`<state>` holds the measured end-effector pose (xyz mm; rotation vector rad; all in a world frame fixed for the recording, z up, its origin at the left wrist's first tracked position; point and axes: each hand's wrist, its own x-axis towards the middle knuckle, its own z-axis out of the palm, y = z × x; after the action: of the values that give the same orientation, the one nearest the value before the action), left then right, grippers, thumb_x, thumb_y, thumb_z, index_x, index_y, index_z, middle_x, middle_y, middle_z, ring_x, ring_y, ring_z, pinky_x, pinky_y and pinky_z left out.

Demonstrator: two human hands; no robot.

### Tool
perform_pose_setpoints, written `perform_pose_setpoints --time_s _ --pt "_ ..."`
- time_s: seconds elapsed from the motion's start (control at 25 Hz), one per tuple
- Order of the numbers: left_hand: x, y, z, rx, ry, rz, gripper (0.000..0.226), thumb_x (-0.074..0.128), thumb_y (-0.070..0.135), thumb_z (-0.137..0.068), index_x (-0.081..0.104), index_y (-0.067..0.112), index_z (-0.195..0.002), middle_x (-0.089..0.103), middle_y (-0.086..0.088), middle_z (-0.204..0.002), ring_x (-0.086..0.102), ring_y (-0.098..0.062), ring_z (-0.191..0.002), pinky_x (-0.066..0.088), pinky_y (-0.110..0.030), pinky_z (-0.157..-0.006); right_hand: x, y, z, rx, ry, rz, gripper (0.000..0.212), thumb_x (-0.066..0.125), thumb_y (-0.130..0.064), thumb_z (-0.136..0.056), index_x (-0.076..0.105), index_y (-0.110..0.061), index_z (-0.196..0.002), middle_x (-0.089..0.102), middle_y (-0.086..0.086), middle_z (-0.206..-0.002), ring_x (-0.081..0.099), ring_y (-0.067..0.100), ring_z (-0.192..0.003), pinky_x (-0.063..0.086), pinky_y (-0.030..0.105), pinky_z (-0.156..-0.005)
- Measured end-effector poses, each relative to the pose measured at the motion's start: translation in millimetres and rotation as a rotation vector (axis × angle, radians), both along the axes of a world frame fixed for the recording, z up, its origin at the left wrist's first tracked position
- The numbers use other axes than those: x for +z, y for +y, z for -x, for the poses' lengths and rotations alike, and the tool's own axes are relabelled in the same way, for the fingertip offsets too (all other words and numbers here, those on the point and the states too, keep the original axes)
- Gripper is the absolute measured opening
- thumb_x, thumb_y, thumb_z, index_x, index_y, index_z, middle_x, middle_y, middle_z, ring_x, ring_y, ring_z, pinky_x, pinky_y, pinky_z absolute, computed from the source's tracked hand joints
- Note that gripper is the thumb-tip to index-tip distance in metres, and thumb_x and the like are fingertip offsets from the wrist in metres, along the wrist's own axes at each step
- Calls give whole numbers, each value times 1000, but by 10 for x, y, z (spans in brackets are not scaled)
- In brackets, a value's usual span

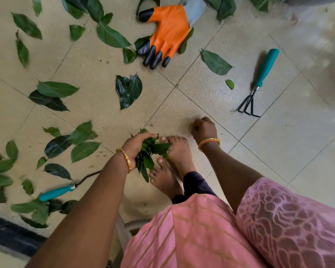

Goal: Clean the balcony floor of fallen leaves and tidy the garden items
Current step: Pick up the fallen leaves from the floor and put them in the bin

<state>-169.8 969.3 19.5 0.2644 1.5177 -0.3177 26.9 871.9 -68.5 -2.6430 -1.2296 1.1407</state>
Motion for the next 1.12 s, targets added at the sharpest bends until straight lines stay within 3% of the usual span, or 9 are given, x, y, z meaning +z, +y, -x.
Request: perform_pose_setpoints --time_s 0.24,0.36,0.48,0.56,0.68,0.84,0.96,1.0,1.12 --pt "69 78 -232 3 -18 -44 17 63 28 -84 71 15 -92 63 -6 -72 53 -11 -37 40 -15 -43 160 79 -133 -367 140 26 5 62 -1 -78 66 -2 -76 61 5 -68 58 19 -64 54 27 -62" --pt "120 88 -360 -17 -14 -43 28 66 29 -83 69 10 -103 64 -10 -78 56 -13 -37 43 -15 -40 472 189 -219 -673 451 -18 13 68 1 -78 64 -9 -70 63 1 -66 64 14 -63 57 21 -61" --pt "236 31 -549 -85 -61 -16 57 76 52 -68 68 12 -108 71 -13 -97 70 -23 -70 57 -32 -65 930 344 -194 -829 849 -109 21 62 11 -81 62 -7 -70 62 9 -70 63 14 -60 57 22 -61" --pt "243 -49 -655 -137 -83 -3 92 80 73 -44 66 17 -116 69 -13 -112 67 -33 -98 53 -49 -88 1159 404 -171 -752 886 -142 21 62 10 -81 63 -8 -70 61 10 -67 58 14 -55 52 21 -52" --pt "195 -102 -735 -205 -99 9 105 78 80 -35 63 21 -121 67 -12 -117 63 -34 -107 49 -52 -94 1321 439 -179 -734 858 -144 20 64 11 -79 64 -8 -74 62 4 -60 57 6 -45 48 18 -45" --pt "413 7 -851 -225 -127 -71 93 85 66 -39 65 17 -116 69 -12 -110 66 -31 -101 54 -48 -88 1351 535 -378 -742 869 28 30 61 12 -80 59 -9 -101 64 8 -72 60 13 -56 51 23 -51" --pt "456 89 -1060 -382 -66 -305 23 79 32 -74 67 14 -83 69 -9 -87 64 -25 -88 54 -34 -80 1238 653 -527 -714 841 154 29 58 8 -82 54 -14 -101 64 16 -86 63 23 -73 57 32 -62" --pt "448 114 -1123 -387 -40 -355 15 75 23 -80 63 15 -74 66 -6 -78 62 -24 -81 52 -29 -71 1196 697 -560 -716 834 175 28 59 7 -82 53 -15 -99 63 18 -90 62 25 -78 58 37 -69" --pt "430 178 -1299 -337 6 -413 21 68 15 -85 58 15 -67 59 -2 -68 57 -18 -65 46 -22 -57 1108 804 -630 -654 773 179 31 62 7 -80 50 -14 -100 63 12 -89 62 23 -78 57 43 -79"
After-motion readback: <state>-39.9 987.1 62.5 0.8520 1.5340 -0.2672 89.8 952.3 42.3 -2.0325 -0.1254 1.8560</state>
